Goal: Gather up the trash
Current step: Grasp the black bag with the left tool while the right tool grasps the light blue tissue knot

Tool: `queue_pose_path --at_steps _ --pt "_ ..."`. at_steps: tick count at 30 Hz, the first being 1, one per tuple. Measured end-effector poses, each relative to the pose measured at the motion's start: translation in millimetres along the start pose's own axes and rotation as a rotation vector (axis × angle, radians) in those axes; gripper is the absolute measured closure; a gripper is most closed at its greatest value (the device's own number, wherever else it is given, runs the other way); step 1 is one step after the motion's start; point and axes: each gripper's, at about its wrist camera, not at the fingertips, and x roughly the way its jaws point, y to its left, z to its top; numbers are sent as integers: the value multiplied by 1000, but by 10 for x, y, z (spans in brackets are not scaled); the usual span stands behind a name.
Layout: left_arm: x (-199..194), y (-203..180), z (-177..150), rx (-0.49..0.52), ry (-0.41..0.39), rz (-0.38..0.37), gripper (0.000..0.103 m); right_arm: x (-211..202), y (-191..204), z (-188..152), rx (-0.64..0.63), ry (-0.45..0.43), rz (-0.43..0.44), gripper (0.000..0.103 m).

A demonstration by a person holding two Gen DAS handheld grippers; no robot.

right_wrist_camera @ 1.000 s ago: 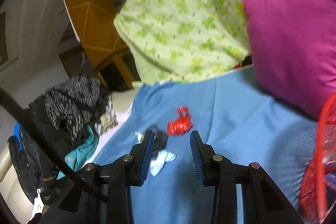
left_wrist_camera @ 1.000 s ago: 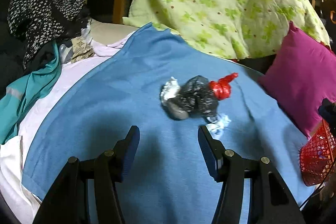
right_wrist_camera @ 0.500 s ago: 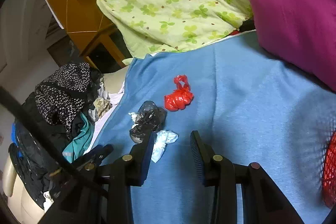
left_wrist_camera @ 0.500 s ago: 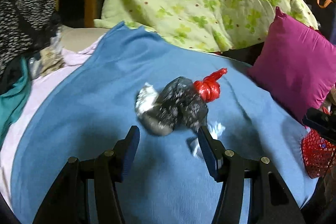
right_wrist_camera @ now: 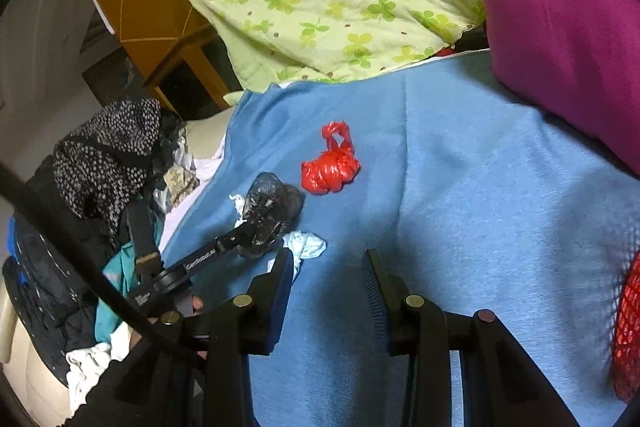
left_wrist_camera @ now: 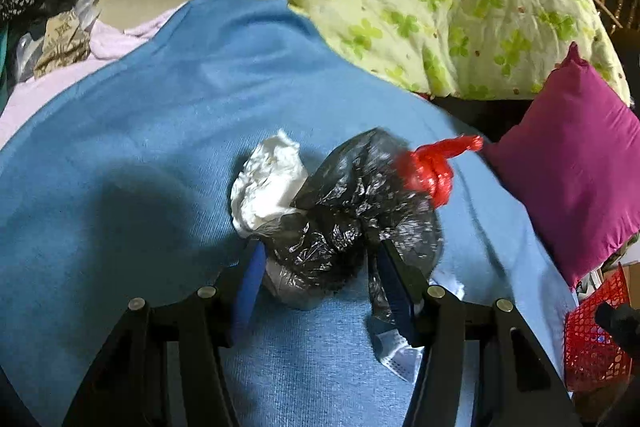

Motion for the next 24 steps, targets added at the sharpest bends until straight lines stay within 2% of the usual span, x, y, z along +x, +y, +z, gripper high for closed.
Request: queue_pose_path --at_steps 2,4,7,9,13,18,24 --pt "12 13 5 -15 6 -19 52 37 3 -15 -1 6 -5 64" --pt "35 24 2 -35 30 -59 74 76 10 -29 -1 9 -14 64" --pt "70 -12 -29 -23 58 -67 88 147 30 -55 -5 23 -28 64" --pt "62 -34 -35 -15 63 -79 94 192 49 -76 -9 31 -38 64" --pt "-64 -109 -33 3 46 -138 96 295 88 -112 -13 49 -51 64" --pt "-209 -113 9 -6 24 -164 97 521 152 -132 1 89 -14 64" --pt "-380 54 90 -44 -10 -160 97 984 363 -137 -21 166 44 64"
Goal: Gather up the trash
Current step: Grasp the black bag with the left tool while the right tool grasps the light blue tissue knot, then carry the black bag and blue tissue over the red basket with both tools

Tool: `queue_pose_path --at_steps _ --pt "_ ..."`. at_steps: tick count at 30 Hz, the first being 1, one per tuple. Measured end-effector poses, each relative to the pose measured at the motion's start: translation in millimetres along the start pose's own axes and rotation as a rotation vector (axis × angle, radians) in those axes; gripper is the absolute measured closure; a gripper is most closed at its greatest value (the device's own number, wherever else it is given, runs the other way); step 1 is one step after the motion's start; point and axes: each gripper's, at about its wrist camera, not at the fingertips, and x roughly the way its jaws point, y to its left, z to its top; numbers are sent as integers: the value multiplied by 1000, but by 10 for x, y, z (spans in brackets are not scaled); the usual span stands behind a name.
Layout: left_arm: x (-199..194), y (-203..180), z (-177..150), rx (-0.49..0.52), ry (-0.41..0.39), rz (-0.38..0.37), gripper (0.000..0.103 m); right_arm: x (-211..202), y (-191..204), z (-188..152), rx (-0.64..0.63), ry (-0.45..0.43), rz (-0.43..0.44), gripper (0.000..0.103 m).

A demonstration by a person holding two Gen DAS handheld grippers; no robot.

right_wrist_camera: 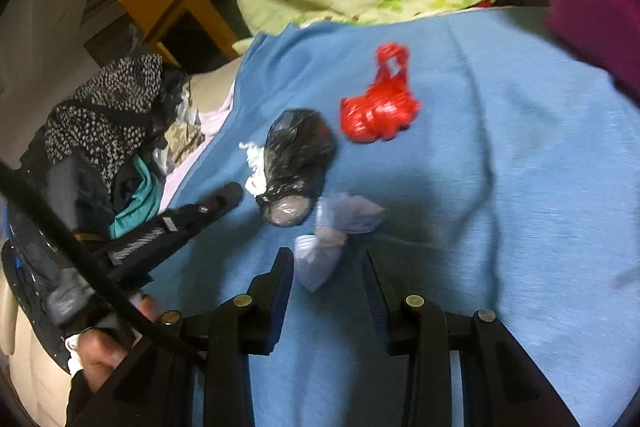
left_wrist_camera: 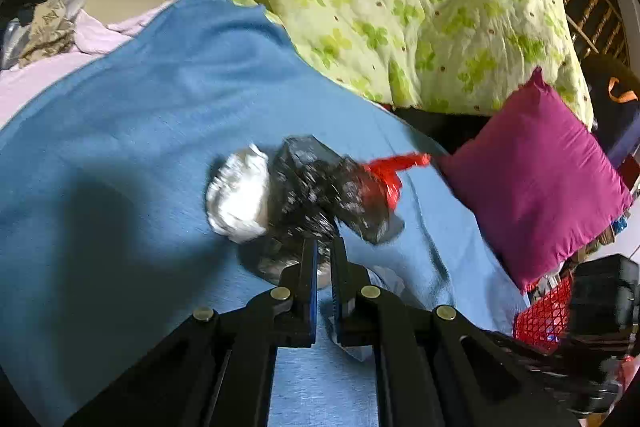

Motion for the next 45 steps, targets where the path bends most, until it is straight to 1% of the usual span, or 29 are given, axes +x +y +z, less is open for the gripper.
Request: queue_pose_path --at_steps 2,6,8,9,11,12,13,15,19,22,25,28,30,31,32,33,37,40,43,45 --pt "-58 48 38 -1 -19 22 97 170 35 36 14 21 3 64" --pt "-64 129 88 -18 -26 34 97 522 -9 94 89 102 -13 64" --pt "-39 113 96 9 -18 53 96 652 -41 92 114 115 -8 67" --pt "-21 94 97 28 -14 65 95 685 -47 98 111 108 -6 75" --pt "5 55 100 48 -8 56 90 684 -60 93 101 100 -13 77" --pt "19 31 94 61 -3 46 79 655 -74 91 108 94 -12 77" --pt "52 -24 89 86 2 44 62 597 -91 96 114 80 -14 77" --pt "93 -102 69 121 -4 58 44 426 -132 121 121 36 -26 77" --pt "299 -288 -9 207 26 76 43 144 -285 150 167 -13 -34 77" --pt "476 -343 -72 239 43 128 43 -59 -374 149 201 -44 -15 77" --pt "607 -313 -72 217 52 149 43 -244 -451 125 205 -65 -1 77" --pt "728 -307 -84 219 65 175 43 -314 -454 115 190 -77 -8 77" --pt "787 -288 -107 208 77 175 43 -342 -481 103 183 -77 -9 77" --pt "806 -270 -113 197 77 177 47 -357 -494 94 178 -77 -15 77" --pt "808 -263 -118 192 78 182 51 -365 -498 89 173 -78 -21 77" --pt "806 -252 -114 188 79 186 60 -379 -504 82 166 -81 -28 77" --pt "716 -233 -109 176 61 163 69 -496 -505 71 123 -112 -54 77" --pt "640 -286 -108 179 44 145 70 -585 -476 60 77 -138 -74 77" --pt "473 -401 -123 199 11 113 71 -669 -427 42 31 -169 -94 77" --pt "300 -495 -155 207 -15 79 71 -729 -396 27 5 -188 -98 77"
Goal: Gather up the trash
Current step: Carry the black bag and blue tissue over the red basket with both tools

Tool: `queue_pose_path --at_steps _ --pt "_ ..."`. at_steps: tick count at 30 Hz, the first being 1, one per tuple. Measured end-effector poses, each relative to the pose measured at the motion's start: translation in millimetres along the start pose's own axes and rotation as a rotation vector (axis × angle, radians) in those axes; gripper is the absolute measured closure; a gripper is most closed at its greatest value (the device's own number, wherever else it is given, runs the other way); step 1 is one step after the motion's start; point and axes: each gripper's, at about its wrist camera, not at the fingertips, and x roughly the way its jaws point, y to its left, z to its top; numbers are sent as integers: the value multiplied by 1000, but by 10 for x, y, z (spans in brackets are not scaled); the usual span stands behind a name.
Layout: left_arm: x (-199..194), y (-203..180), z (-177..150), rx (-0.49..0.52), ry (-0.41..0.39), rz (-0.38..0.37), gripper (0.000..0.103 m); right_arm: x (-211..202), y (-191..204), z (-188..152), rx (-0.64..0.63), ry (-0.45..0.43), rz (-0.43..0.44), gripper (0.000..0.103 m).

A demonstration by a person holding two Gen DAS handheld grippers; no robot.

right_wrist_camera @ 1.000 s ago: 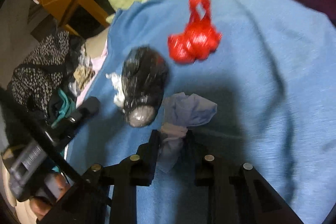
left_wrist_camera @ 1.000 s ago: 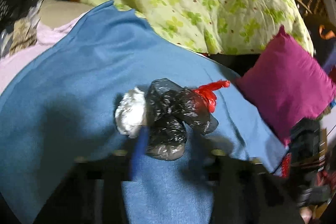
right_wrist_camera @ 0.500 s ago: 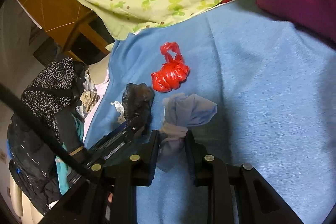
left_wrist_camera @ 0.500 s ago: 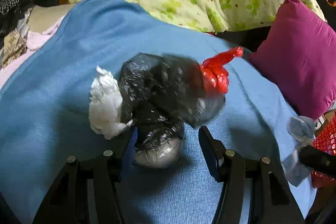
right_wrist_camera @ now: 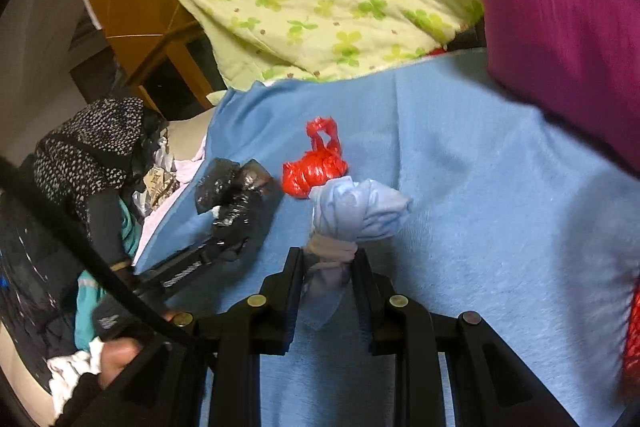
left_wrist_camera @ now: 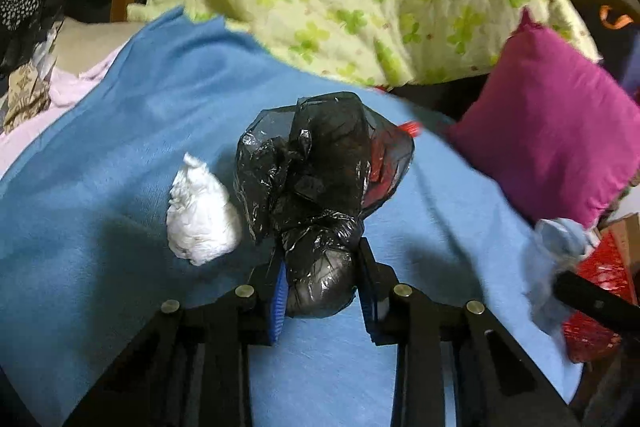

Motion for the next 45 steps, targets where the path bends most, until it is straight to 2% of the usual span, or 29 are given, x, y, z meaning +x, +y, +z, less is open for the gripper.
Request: queue_pose_path --at_steps 3,9,12,17,22,26,31,45 --pt "-291 -121 -55 28 -41 -15 71 -132 36 1 -18 -27 18 77" --pt "-855 -399 -265 52 -116 4 71 -403 111 -37 -48 -74 22 77" --pt "-1044 -583 -403 84 -124 22 71 -610 177 -85 -80 -107 11 77" --pt "-1283 -983 -521 174 -86 39 71 -1026 198 -220 -93 -178 -17 77" --pt "-1559 -1410 -550 290 -128 58 71 -1573 48 -429 -54 -230 -53 77" --pt "-1720 -1681 -562 350 -153 69 70 -1938 -54 -521 -53 -242 -83 77" --pt "-1897 -1961 -602 402 -175 72 70 -2351 -149 -547 -28 -283 -79 77" --pt "-2191 -2451 -644 497 -223 84 70 -2895 -225 -605 -19 -364 -104 77"
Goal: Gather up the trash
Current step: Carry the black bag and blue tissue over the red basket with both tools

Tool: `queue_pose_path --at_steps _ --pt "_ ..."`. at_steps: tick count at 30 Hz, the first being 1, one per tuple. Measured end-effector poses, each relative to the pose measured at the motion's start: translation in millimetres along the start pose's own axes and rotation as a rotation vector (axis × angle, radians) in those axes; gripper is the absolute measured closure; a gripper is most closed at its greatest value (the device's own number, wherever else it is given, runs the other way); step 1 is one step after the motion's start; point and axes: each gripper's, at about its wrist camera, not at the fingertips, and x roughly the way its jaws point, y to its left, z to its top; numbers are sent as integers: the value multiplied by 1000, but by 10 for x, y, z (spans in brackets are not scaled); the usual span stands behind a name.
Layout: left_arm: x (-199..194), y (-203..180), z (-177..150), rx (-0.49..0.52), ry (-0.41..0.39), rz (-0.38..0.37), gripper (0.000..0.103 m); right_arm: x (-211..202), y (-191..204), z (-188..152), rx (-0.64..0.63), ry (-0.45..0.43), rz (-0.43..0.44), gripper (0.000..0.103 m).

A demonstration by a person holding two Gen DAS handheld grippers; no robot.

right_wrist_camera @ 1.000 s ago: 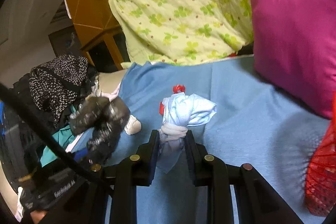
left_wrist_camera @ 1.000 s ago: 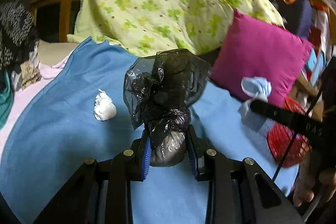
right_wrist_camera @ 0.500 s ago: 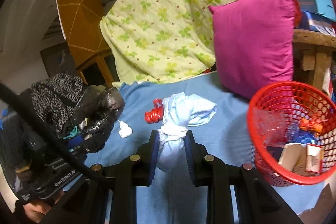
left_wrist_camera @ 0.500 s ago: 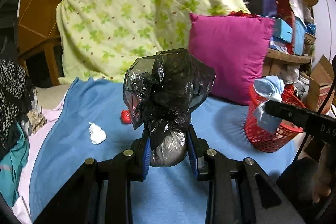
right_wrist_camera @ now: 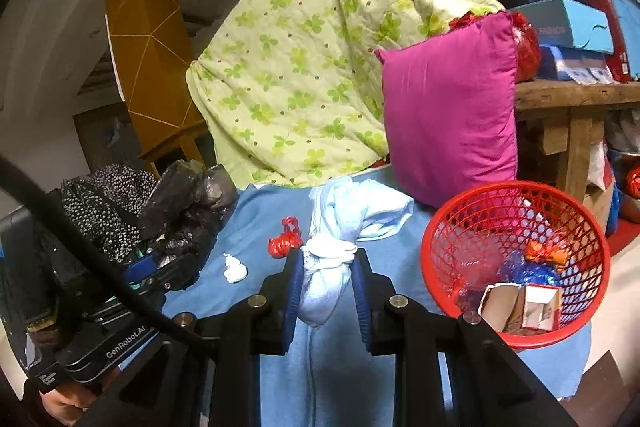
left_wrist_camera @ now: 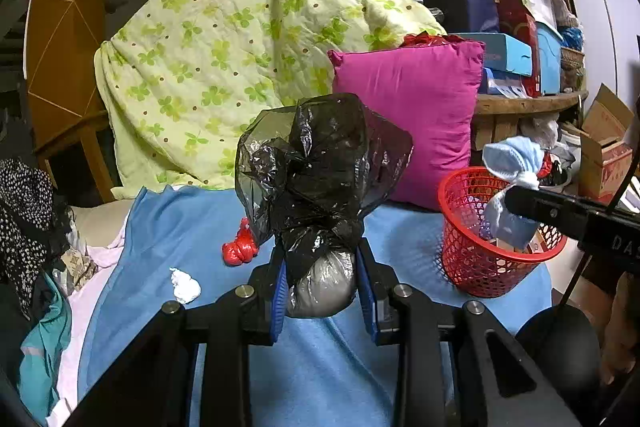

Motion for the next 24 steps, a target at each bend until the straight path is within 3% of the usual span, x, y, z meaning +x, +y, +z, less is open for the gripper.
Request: queue_pose_path --at_steps 24 --pt "-169 -435 151 105 -35 -27 70 -460 -277 91 55 -90 -22 77"
